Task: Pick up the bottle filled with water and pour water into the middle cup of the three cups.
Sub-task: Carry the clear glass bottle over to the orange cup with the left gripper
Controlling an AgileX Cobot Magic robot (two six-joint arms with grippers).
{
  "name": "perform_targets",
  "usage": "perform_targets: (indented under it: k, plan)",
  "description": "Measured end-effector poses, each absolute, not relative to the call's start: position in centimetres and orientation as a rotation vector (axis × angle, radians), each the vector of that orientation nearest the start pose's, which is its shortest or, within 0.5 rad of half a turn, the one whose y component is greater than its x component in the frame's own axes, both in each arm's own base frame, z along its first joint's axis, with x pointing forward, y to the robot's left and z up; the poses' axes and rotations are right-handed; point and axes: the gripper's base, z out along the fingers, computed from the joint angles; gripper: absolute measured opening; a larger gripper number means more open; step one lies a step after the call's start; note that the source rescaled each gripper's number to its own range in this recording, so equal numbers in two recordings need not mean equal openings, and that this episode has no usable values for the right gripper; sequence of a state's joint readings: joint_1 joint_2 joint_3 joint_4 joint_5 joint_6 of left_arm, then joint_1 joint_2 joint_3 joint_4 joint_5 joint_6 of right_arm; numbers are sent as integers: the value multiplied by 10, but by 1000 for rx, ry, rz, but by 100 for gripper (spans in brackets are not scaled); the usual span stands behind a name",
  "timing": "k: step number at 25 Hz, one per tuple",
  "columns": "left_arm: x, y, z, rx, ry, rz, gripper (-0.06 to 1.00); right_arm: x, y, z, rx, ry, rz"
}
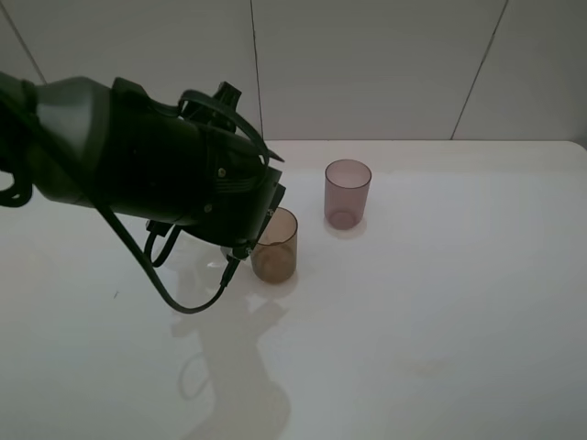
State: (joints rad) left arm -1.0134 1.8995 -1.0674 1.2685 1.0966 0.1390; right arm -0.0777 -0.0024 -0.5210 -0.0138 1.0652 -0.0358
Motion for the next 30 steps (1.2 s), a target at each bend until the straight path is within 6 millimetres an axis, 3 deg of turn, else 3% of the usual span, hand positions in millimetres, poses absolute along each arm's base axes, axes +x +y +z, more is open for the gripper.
perform_targets:
  k: [30]
  plan:
    - [248,-251,179,-2503,-1434,-1655,0,-8,0,283,43,2026,-88]
